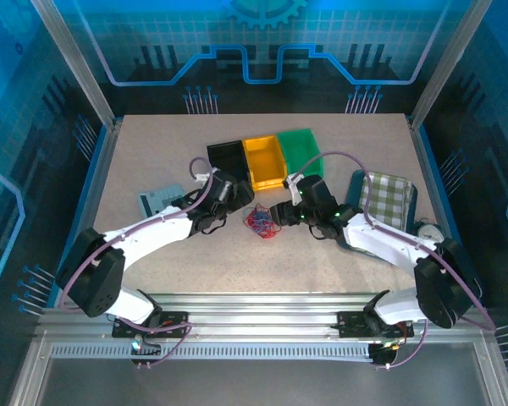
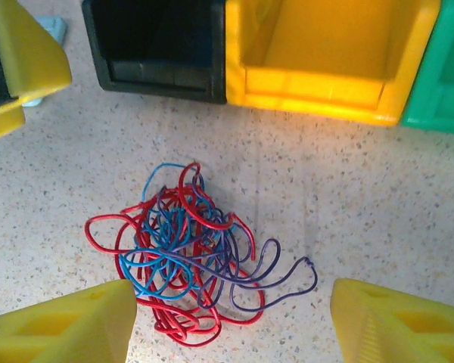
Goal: Untangle the cables
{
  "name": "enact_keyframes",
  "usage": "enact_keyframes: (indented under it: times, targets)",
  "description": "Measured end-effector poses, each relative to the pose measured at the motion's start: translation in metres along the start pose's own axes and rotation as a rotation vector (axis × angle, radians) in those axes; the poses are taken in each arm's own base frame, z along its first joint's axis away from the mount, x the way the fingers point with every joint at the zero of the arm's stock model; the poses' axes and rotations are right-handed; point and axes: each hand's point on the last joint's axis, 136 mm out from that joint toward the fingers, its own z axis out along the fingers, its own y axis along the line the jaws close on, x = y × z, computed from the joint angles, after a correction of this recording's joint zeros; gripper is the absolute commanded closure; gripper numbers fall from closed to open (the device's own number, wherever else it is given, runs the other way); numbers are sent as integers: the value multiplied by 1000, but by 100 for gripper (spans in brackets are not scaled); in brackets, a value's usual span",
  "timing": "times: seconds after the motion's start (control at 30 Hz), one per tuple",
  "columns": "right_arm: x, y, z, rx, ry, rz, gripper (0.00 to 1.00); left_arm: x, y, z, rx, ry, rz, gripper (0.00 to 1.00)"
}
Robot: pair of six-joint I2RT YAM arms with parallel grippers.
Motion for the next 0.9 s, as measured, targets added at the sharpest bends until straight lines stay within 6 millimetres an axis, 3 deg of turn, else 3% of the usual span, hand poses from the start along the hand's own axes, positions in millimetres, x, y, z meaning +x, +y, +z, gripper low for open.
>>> enact_keyframes:
  times: [0.17, 0.37, 0.53, 0.9]
  targets:
    - [16, 3, 14, -12, 70, 33, 31, 26, 10, 8, -82, 90, -18, 1]
    - [23, 14, 21, -46, 102, 55, 31, 32, 0, 5, -81, 134, -26, 1]
    - [7, 23, 25, -76, 90, 71, 31, 42, 6, 14, -104, 176, -37, 2]
    - [24, 17, 37, -43, 169, 83, 32, 58, 17, 31, -155, 232, -51, 9]
